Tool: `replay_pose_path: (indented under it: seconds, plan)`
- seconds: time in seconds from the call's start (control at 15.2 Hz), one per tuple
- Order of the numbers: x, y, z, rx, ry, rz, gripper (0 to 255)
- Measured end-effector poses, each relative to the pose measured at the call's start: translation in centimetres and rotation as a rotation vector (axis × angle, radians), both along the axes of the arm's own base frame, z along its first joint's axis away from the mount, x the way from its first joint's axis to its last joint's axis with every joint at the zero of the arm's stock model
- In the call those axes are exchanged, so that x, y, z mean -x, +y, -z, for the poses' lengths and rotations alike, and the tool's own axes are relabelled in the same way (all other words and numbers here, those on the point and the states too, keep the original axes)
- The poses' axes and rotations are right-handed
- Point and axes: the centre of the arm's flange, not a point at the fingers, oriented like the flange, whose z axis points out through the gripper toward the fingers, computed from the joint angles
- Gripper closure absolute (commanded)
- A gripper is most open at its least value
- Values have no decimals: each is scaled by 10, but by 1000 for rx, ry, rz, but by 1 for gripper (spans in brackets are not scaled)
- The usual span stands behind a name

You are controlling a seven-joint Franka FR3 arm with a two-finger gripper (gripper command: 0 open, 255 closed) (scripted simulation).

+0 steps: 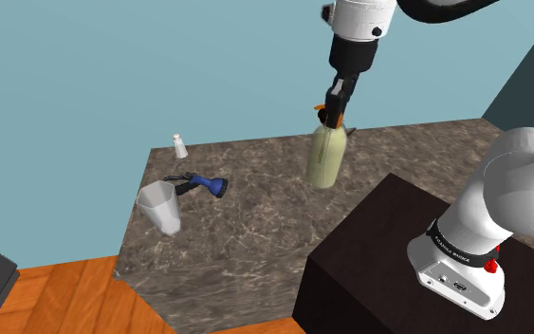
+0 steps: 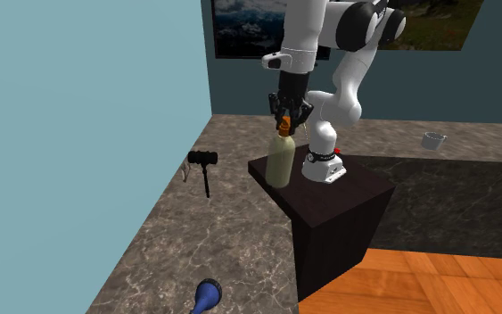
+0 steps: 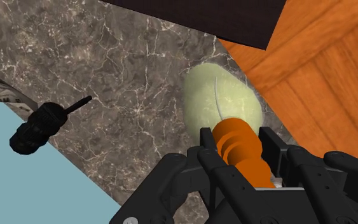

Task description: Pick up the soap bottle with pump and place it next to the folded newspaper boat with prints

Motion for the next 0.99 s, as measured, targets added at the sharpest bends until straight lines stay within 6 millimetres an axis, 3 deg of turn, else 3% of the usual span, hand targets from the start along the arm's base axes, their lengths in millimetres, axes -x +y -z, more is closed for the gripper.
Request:
replay_pose_path:
  seconds: [0.79, 0.99]
  plan:
    - [0, 1, -63, 0, 0, 0, 255]
    - [-2, -7, -74, 0, 0, 0, 255]
